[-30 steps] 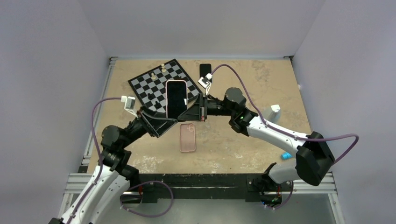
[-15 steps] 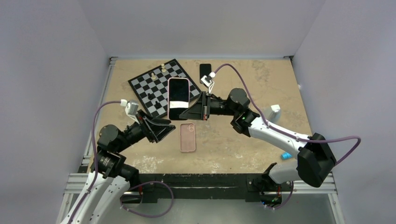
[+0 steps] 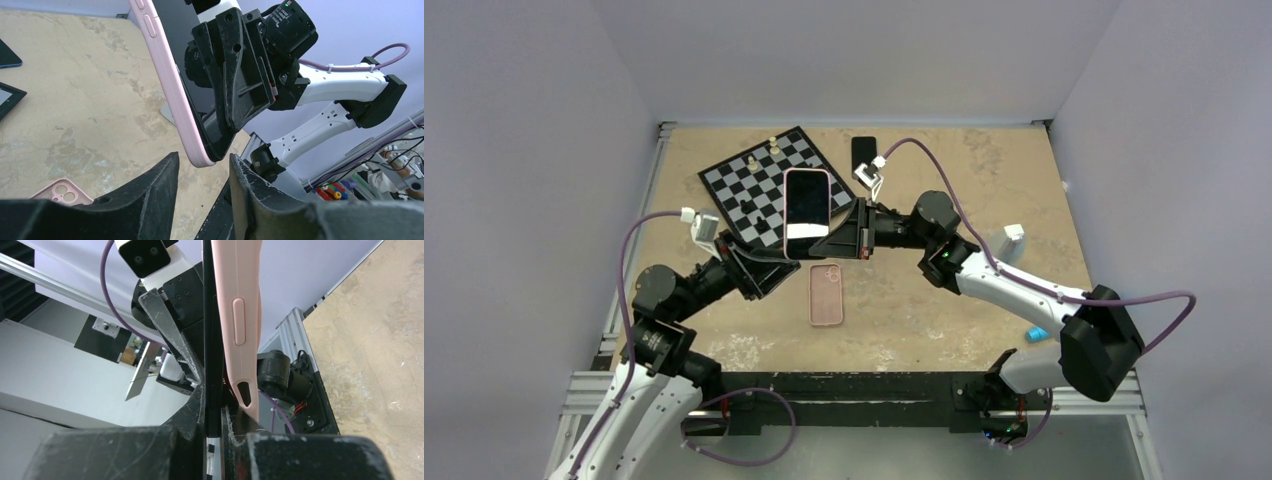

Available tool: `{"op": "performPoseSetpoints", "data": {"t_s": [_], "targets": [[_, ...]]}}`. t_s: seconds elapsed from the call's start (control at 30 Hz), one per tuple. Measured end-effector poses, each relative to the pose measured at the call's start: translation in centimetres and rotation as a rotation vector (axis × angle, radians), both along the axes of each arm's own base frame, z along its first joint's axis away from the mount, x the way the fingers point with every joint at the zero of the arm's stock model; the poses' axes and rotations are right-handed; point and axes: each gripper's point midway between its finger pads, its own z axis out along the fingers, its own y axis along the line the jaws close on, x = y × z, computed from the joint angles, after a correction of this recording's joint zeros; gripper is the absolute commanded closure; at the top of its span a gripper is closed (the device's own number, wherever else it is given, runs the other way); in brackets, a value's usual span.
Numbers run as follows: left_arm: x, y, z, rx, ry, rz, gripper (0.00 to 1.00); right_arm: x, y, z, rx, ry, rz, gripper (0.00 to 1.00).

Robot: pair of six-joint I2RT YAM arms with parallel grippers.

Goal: Take the phone out of the phone case
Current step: Remove the phone case from the phone.

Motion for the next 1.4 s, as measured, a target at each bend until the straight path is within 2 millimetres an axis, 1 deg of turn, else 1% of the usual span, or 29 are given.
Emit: {"op": "performPoseSetpoints", "data": {"t_s": [0.33,0.4,0.5,0.73,0.83,1.0,1.03,1.17,1.2,1.23,1.33,1.4], "targets": [[0.3,-0.2,0.3,-0.005,-0.015,-0.004,0.68,-0.4,-0.3,0.8,0.03,0.003,0.008,1.0],[0.3,-0.2,0.3,-0.003,-0.015,-0.005,0.68,-0.5,-0.4,0.9,0.035,0.011,0.01,1.0],[0.5,-0.2,0.2,-0.001,-0.011,0.004,0.66,-0.6,-0.5,1.2,0.045,0.014,0.015,1.0],[1.0,-0.2,0.0,-0.002,0.003,0.013,0.55,-0.7,-0.5,1.2,0.052,0.023,0.018,1.0],[1.2,-0.2,0.1,-0.009,0.011,0.02,0.55,-0.8,-0.5,1.3,0.059,0.021,0.02,1.0],[1.8,-0.5,0.4,-0.03,0.023,0.019,0.61,-0.9,-0.5,1.6,0.068,0.014,0.023,1.0],[1.9,-0.6,0.5,-0.037,0.028,0.018,0.64,-1.0,-0.5,1.6,0.068,0.014,0.024,1.0],[2.4,-1.0,1.2,-0.076,0.036,0.007,0.86,-1.1,-0.4,1.5,0.068,0.014,0.027,1.0],[2.5,-1.0,1.4,-0.085,0.036,0.004,0.94,-1.1,-0.4,1.5,0.067,0.014,0.027,1.0],[2.7,-1.0,1.4,-0.093,0.049,0.009,1.0,-1.1,-0.4,1.6,0.069,0.006,0.026,1.0],[3.1,-0.9,1.2,-0.101,0.074,0.034,1.0,-0.9,-0.4,1.5,0.063,-0.009,0.01,1.0],[3.4,-0.4,0.7,-0.1,0.104,0.08,1.0,-0.8,-0.4,1.0,0.036,-0.009,-0.008,1.0]]}}
